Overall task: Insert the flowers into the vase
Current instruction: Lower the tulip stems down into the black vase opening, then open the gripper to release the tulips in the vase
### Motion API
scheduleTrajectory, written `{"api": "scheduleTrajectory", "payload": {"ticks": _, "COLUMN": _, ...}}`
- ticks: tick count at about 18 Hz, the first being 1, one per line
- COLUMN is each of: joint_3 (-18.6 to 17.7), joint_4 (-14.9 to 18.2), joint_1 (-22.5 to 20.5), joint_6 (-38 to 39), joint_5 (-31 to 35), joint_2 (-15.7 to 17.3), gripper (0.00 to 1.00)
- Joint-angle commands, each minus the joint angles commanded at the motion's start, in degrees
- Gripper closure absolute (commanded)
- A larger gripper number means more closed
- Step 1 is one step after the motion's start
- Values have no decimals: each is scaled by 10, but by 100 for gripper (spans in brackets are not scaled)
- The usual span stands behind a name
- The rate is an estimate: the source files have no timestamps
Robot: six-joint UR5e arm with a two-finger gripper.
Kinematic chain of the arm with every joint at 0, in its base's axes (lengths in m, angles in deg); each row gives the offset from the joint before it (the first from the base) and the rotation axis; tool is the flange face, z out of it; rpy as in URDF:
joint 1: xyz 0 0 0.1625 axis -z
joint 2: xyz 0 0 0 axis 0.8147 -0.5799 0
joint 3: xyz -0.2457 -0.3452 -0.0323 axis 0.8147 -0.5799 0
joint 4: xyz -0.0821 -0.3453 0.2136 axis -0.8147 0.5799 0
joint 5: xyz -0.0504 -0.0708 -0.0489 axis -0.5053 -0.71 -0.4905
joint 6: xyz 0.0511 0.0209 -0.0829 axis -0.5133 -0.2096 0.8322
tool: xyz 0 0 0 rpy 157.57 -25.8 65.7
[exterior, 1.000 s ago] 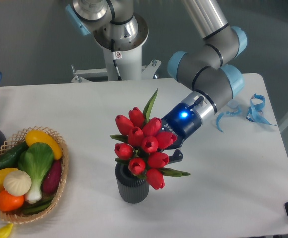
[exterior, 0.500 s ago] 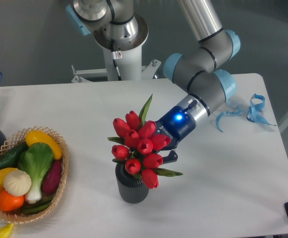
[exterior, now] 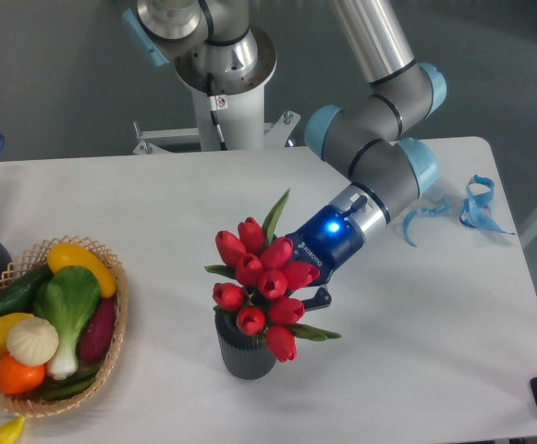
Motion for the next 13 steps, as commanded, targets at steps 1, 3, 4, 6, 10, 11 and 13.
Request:
{"api": "scheduleTrajectory", "payload": {"ticks": 1, "joint_3": -1, "joint_4": 0, "joint_1": 0, "joint_6": 0, "joint_5": 0, "joint_2": -1, "gripper": 61}}
{"api": "scheduleTrajectory", "payload": {"ticks": 3, "joint_3": 0, "joint_4": 0, "joint_1": 0, "joint_6": 0, "joint_5": 0, "joint_2": -2, "gripper": 46}}
{"api": "scheduleTrajectory", "payload": {"ticks": 4, "joint_3": -1, "joint_4": 0, "joint_1": 0, "joint_6": 0, "joint_5": 0, "joint_2": -4, "gripper": 39}}
{"api": "scheduleTrajectory", "payload": {"ticks": 6, "joint_3": -1, "joint_4": 0, "joint_1": 0, "joint_6": 0, "joint_5": 0, "joint_2": -6, "gripper": 26}}
{"api": "scheduleTrajectory", "payload": {"ticks": 10, "joint_3": -11, "joint_4": 0, "joint_1": -3, "joint_6": 1, "joint_5": 0, "joint_2": -6, "gripper": 0}}
{"api": "scheduleTrajectory", "payload": {"ticks": 11, "joint_3": -12, "joint_4": 0, "joint_1": -4, "joint_6": 1, "joint_5": 0, "joint_2": -6, "gripper": 0}}
{"api": "scheduleTrajectory", "payload": {"ticks": 13, "joint_3": -13, "joint_4": 0, "joint_1": -5, "joint_6": 1, "joint_5": 0, "joint_2": -5, "gripper": 0}}
